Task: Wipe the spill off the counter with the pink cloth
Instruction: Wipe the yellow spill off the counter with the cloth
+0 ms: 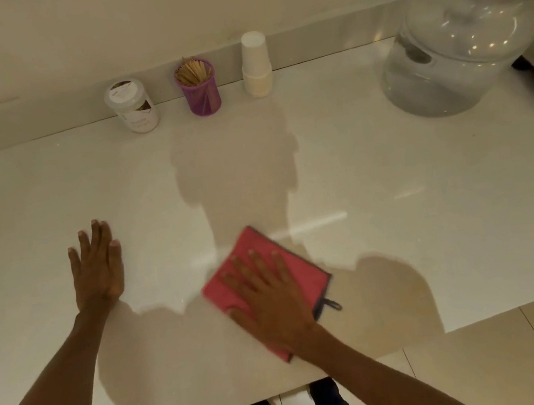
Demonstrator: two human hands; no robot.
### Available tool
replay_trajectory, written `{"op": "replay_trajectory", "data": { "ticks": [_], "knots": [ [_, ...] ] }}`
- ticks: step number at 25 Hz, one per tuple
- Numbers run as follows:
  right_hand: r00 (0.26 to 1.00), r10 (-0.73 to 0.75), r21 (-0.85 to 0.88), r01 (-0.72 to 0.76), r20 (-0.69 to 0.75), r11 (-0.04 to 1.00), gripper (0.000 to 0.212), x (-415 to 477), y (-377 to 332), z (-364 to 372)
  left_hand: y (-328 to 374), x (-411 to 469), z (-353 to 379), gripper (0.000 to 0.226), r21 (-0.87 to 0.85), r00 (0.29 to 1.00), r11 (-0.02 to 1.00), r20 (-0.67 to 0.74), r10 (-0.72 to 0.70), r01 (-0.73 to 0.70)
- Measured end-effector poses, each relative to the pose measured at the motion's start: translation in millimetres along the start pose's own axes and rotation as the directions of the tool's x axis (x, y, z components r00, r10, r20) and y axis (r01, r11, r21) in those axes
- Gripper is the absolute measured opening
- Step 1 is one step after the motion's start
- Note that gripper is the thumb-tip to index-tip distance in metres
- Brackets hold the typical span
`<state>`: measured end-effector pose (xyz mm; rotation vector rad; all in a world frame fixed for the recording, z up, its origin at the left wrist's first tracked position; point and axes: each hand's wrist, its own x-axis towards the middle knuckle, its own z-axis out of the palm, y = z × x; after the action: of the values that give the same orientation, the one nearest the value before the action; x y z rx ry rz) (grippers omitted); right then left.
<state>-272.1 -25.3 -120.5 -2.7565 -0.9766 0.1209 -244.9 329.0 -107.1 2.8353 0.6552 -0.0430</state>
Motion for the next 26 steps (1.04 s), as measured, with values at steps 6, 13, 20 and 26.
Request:
{"op": "replay_trajectory", "data": {
  "ticks": [6,13,20,26],
  "knots": [
    [0.861,0.508,-0.076,-0.509,-0.037,0.858,0.066,11.9,186.9,-49.3,0.9,-1.3,-0.1,0.056,-0.015,1.000,1.000,-0.001,-0.006,0.006],
    [0.949,0.313,-0.043,-0.311,0.034,0.949,0.065,167.5,148.6,-58.8,-1.2,4.1,2.8,0.070,-0.040,0.999,0.999,-0.032,-0.008,0.007],
    [0.995,-0.053,-0.008,0.054,0.087,0.999,0.067,30.0,92.4,-18.2,2.1,0.5,-0.1,0.072,-0.076,1.000,0.997,-0.007,-0.012,0.011],
    [0.857,0.515,-0.098,-0.512,0.007,0.853,0.073,121.7,259.1,-75.6,-0.2,2.6,4.3,0.068,-0.102,1.000,0.995,-0.022,-0.015,0.013]
  ]
}}
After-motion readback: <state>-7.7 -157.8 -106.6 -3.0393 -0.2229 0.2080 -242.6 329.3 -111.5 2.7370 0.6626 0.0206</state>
